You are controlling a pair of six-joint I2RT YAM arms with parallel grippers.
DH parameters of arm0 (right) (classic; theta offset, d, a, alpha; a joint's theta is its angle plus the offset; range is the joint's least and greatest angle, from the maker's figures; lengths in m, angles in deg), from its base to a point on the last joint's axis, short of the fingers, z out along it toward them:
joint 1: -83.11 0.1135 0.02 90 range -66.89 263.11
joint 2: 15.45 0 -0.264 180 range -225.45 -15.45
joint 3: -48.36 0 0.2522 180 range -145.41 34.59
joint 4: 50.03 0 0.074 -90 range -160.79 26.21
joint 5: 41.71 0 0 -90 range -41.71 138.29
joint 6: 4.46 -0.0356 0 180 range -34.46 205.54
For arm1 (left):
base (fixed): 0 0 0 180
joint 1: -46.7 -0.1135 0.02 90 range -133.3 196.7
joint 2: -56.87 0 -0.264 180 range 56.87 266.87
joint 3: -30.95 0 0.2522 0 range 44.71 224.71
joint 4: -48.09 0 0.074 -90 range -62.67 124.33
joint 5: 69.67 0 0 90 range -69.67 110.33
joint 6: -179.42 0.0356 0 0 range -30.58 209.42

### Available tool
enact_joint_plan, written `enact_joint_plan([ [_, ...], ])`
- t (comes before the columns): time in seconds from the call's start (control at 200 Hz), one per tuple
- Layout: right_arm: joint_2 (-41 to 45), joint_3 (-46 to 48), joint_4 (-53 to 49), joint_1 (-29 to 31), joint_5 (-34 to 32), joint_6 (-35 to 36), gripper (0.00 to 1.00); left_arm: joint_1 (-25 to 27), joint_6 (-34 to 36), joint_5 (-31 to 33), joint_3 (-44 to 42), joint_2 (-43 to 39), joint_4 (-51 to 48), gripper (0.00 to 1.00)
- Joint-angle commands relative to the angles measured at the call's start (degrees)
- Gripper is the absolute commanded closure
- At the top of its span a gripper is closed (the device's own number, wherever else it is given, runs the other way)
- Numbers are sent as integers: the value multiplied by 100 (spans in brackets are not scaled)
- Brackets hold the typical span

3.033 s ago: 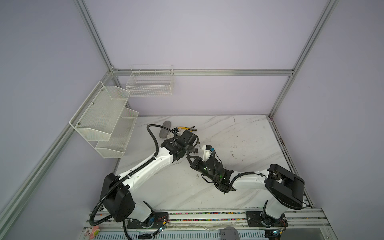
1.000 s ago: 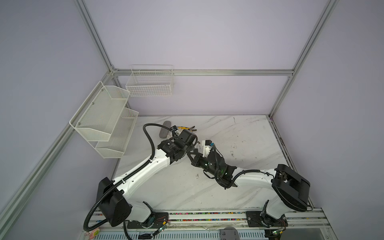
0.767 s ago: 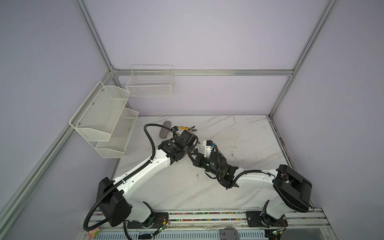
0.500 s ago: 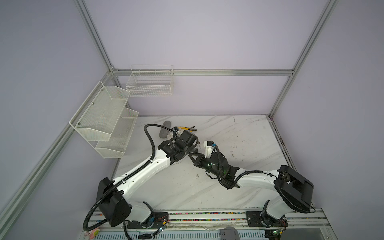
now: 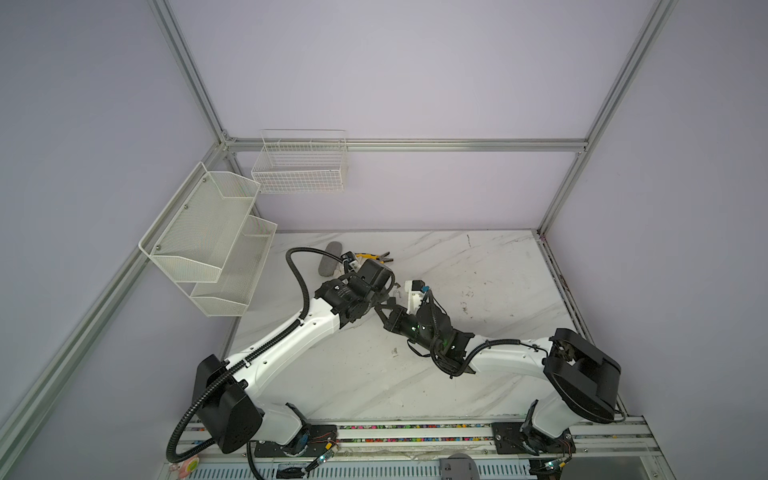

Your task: Unlock with the key

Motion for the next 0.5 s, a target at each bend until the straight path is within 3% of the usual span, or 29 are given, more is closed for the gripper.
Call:
enact_joint_plan([
  [0.0, -78, -320, 235, -117, -882, 66, 100, 199, -84, -774, -179, -124, -304, 100],
  [0.3, -1, -20, 169, -99, -803, 36, 100, 34, 187, -248, -134, -139, -558, 100],
  [0.495, -264, 154, 325, 51, -821, -333, 100, -74, 249, -574, 9, 214, -537, 100],
])
